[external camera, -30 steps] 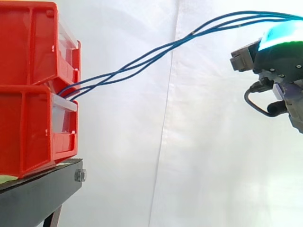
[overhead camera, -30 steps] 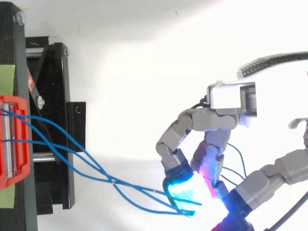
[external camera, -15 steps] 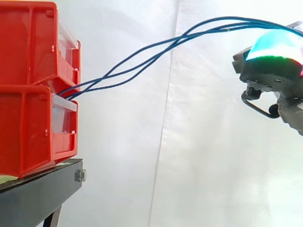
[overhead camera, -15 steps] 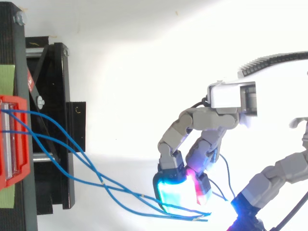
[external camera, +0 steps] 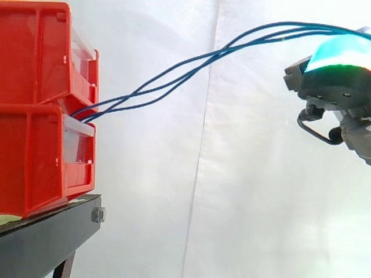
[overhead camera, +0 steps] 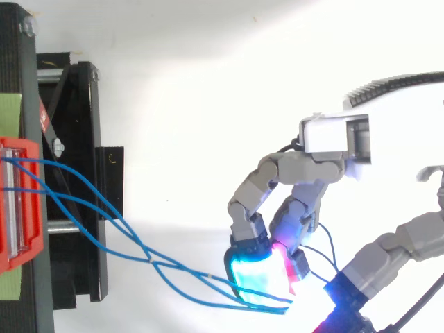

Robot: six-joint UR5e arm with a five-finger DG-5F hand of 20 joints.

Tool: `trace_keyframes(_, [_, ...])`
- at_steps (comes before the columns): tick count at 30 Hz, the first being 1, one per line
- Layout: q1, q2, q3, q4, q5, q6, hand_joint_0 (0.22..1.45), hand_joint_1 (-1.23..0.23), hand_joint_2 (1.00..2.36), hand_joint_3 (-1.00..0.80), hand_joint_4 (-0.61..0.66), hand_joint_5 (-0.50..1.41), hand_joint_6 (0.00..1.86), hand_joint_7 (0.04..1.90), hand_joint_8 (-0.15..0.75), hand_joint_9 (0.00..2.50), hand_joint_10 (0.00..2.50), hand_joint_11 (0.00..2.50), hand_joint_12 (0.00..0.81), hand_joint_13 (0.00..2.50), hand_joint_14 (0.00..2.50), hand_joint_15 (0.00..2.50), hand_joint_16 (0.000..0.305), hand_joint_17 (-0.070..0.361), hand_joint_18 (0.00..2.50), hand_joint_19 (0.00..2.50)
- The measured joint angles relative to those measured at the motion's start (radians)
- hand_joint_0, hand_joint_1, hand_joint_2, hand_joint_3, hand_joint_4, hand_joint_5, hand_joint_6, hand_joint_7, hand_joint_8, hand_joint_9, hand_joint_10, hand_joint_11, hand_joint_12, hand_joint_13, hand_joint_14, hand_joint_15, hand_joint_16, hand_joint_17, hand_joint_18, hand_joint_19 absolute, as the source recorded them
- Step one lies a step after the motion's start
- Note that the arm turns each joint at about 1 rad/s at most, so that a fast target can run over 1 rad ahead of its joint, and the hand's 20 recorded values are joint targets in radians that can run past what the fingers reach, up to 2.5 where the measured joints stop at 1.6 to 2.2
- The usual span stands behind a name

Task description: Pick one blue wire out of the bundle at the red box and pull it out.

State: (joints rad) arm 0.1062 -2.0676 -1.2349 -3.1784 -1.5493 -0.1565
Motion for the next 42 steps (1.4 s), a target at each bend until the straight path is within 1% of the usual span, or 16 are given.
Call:
trace_keyframes(3, [0.000,0.000,0.000,0.000,0.000,0.000,0.64,-0.85,1.02,-0.21,0.17,-0.12,0.95,1.15,0.398,1.07,0.01,0.86,0.452,0.95,0.02,0.51,0.055,0.124,1.01,0.47])
trace_keyframes(5, [-0.001,0.000,0.000,0.000,0.000,-0.001,0.65,-0.86,1.02,-0.18,0.16,-0.12,0.96,1.17,0.400,1.08,0.01,0.86,0.456,0.95,0.02,0.50,0.055,0.124,1.02,0.46])
trace_keyframes(7, [-0.001,0.000,0.000,0.000,0.000,-0.002,0.67,-0.88,1.02,-0.17,0.14,-0.14,0.98,1.10,0.397,1.06,0.01,0.87,0.454,0.95,0.02,0.50,0.055,0.123,1.02,0.45])
trace_keyframes(9, [-0.001,0.000,0.000,0.000,0.000,-0.003,0.68,-0.89,1.02,-0.18,0.15,-0.15,0.99,1.06,0.391,1.03,0.01,0.89,0.454,0.95,0.02,0.50,0.055,0.124,1.02,0.44])
trace_keyframes(12, [-0.002,0.000,0.000,0.000,0.000,-0.006,0.70,-0.92,1.02,-0.25,0.20,-0.16,0.99,0.94,0.389,1.00,0.01,0.90,0.454,0.94,0.02,0.50,0.055,0.123,1.02,0.43])
trace_keyframes(13, [-0.002,0.000,0.000,0.000,0.000,-0.008,0.69,-0.94,1.01,-0.33,0.21,-0.16,0.99,0.90,0.388,1.00,0.01,0.89,0.451,0.94,0.02,0.50,0.055,0.123,1.01,0.43])
trace_keyframes(17, [-0.002,0.000,0.000,0.000,0.000,-0.013,0.67,-0.93,1.00,-0.50,0.21,-0.15,0.97,0.96,0.390,1.04,0.01,0.90,0.449,0.94,0.02,0.50,0.054,0.122,1.01,0.44])
trace_keyframes(27, [-0.005,0.000,0.000,-0.002,-0.009,-0.022,0.64,-0.94,1.00,-0.50,0.13,-0.09,0.94,1.15,0.389,1.16,0.01,0.88,0.432,0.99,0.02,0.52,0.051,0.115,1.03,0.47])
trace_keyframes(30, [-0.005,0.000,0.000,-0.003,-0.013,-0.025,0.67,-0.93,1.00,-0.50,0.10,-0.08,0.94,1.20,0.383,1.16,0.01,0.88,0.431,1.00,0.02,0.52,0.051,0.114,1.03,0.47])
trace_keyframes(33, [-0.005,0.000,0.000,-0.004,-0.016,-0.027,0.76,-0.95,1.00,-0.45,0.04,-0.08,0.95,1.27,0.392,1.18,0.01,0.89,0.428,1.01,0.02,0.51,0.050,0.113,1.04,0.45])
trace_keyframes(36, [-0.006,0.000,0.000,-0.006,-0.016,-0.027,0.79,-0.96,1.00,-0.44,0.05,-0.11,0.97,1.21,0.378,1.14,0.01,0.89,0.429,0.99,0.02,0.50,0.051,0.114,1.04,0.43])
trace_keyframes(37, [-0.006,0.000,0.000,-0.007,-0.017,-0.028,0.80,-0.96,1.00,-0.48,0.07,-0.14,0.99,1.10,0.363,1.08,0.01,0.88,0.432,0.98,0.02,0.50,0.051,0.114,1.03,0.42])
trace_keyframes(38, [-0.006,0.000,0.000,-0.008,-0.017,-0.028,0.80,-0.96,1.00,-0.49,0.09,-0.14,0.99,1.08,0.366,1.08,0.01,0.89,0.434,0.98,0.02,0.50,0.051,0.115,1.03,0.42])
trace_keyframes(40, [-0.006,0.000,0.000,-0.011,-0.018,-0.030,0.76,-0.97,1.00,-0.50,0.17,-0.15,0.99,0.93,0.369,1.05,0.01,0.89,0.438,0.97,0.02,0.49,0.052,0.116,1.03,0.40])
trace_keyframes(41, [-0.006,0.000,0.000,-0.012,-0.018,-0.031,0.75,-0.97,1.00,-0.50,0.17,-0.15,0.99,0.93,0.370,1.04,0.01,0.90,0.439,0.97,0.02,0.49,0.052,0.116,1.03,0.40])
trace_keyframes(42, [-0.006,0.000,0.000,-0.013,-0.019,-0.032,0.70,-0.98,1.00,-0.50,0.18,-0.15,0.99,0.90,0.369,1.04,0.01,0.90,0.439,0.97,0.02,0.50,0.052,0.117,1.03,0.41])
